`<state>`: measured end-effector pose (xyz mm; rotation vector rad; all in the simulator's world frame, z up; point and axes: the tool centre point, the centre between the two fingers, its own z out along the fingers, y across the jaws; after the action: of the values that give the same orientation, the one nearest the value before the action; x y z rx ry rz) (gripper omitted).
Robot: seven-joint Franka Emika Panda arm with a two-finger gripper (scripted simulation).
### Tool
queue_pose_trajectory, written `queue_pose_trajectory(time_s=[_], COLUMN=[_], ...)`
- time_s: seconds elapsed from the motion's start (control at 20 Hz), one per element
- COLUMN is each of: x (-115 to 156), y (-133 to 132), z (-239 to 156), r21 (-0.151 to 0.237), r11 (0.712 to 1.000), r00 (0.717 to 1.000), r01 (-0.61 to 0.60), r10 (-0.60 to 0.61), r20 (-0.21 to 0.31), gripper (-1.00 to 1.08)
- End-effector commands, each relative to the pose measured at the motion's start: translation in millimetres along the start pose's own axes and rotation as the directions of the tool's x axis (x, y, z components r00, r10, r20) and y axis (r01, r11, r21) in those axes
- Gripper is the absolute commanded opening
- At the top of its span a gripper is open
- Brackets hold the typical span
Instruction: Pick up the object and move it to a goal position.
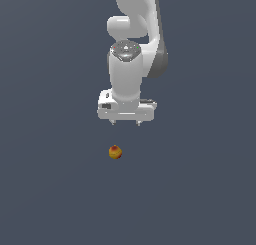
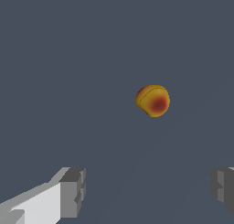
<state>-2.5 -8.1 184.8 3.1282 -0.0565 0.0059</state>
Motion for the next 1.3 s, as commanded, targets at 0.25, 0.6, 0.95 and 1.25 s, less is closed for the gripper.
queue_pose_trajectory(time_s=[0.25,0.6,0.95,1.25], x=[0.9,6.4,15.9,25.8], y=[0.3,3.7,10.2,17.4], z=[0.4,7.5,20.9,36.1], r21=[-0.002,-0.004,-0.006,-0.006], r11=[1.000,0.996,0.973,0.927], r00=[1.000,0.996,0.973,0.927], r01=[0.015,0.093,0.230,0.376], r10=[-0.015,-0.093,-0.230,-0.376], r20=[0.001,0.002,0.005,0.007], gripper=[1.00,1.00,1.00,1.00])
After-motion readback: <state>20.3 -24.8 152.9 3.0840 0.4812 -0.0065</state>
